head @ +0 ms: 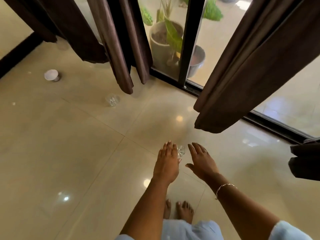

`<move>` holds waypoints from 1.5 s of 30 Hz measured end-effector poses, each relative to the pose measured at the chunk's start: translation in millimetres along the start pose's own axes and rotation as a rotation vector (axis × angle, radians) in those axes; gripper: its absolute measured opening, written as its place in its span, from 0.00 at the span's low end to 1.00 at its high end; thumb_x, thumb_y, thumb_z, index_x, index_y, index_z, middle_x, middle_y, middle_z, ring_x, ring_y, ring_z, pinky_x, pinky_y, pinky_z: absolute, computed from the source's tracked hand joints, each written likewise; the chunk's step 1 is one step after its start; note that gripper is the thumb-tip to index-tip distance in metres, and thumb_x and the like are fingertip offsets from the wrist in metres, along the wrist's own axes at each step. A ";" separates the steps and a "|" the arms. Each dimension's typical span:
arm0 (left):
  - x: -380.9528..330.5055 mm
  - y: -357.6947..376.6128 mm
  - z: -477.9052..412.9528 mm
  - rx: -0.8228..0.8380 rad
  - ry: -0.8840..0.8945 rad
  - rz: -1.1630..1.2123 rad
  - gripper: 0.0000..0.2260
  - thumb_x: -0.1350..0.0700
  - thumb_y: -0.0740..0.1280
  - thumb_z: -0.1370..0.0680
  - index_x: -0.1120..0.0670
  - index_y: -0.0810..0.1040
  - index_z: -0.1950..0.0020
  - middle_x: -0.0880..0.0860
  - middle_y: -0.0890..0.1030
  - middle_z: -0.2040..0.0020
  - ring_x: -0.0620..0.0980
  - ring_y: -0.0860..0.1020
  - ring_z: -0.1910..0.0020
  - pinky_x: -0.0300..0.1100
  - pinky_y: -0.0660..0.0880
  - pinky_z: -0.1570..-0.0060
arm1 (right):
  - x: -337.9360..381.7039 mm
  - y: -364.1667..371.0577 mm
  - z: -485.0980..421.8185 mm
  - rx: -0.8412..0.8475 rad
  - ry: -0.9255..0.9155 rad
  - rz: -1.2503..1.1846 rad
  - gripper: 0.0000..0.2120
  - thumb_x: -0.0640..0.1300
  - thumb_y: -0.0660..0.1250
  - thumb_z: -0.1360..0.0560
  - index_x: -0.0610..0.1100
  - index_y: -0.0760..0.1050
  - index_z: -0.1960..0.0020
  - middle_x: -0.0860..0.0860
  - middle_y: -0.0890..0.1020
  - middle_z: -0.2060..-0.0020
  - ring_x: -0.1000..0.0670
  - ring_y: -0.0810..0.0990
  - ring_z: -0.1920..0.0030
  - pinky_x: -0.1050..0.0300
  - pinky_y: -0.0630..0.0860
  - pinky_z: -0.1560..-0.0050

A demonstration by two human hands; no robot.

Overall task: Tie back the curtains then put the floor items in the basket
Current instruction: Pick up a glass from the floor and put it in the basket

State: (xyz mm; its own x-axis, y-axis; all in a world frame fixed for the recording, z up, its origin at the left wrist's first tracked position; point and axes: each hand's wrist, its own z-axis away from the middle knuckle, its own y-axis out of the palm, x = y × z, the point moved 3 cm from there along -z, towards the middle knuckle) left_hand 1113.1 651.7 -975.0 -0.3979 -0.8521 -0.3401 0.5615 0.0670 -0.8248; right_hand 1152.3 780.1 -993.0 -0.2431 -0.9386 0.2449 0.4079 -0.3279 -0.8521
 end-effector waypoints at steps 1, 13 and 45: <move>7.4 20.7 -13.8 0.002 -0.029 0.030 0.26 0.53 0.52 0.18 0.58 0.45 0.24 0.58 0.46 0.23 0.55 0.45 0.24 0.46 0.46 0.26 | -6.5 18.3 -15.7 -0.001 -0.004 0.000 0.39 0.52 0.68 0.27 0.43 0.50 0.25 0.44 0.57 0.25 0.44 0.53 0.25 0.54 0.53 0.27; 63.5 192.0 -158.4 0.127 -0.392 0.431 0.29 0.62 0.59 0.21 0.61 0.47 0.25 0.58 0.51 0.23 0.54 0.52 0.24 0.45 0.55 0.27 | -78.1 189.9 -165.2 0.151 -0.162 0.157 0.49 0.48 0.72 0.31 0.39 0.41 0.25 0.42 0.48 0.24 0.43 0.47 0.24 0.54 0.47 0.27; -34.7 -143.0 -14.6 -0.222 -0.294 1.086 0.11 0.54 0.59 0.20 0.56 0.79 0.46 0.51 0.80 0.50 0.45 0.77 0.53 0.30 0.69 0.61 | 33.8 -152.8 -10.7 -0.240 -0.102 -0.230 0.41 0.40 0.72 0.34 0.38 0.56 0.27 0.42 0.64 0.31 0.43 0.65 0.32 0.56 0.66 0.35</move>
State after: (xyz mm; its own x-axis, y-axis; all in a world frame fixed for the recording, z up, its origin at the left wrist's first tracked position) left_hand 1036.0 679.3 -851.8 0.4197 -0.3747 -0.8267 0.3532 0.9064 -0.2316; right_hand 1072.3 799.6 -859.5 -0.2104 -0.8530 0.4776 0.1312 -0.5088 -0.8508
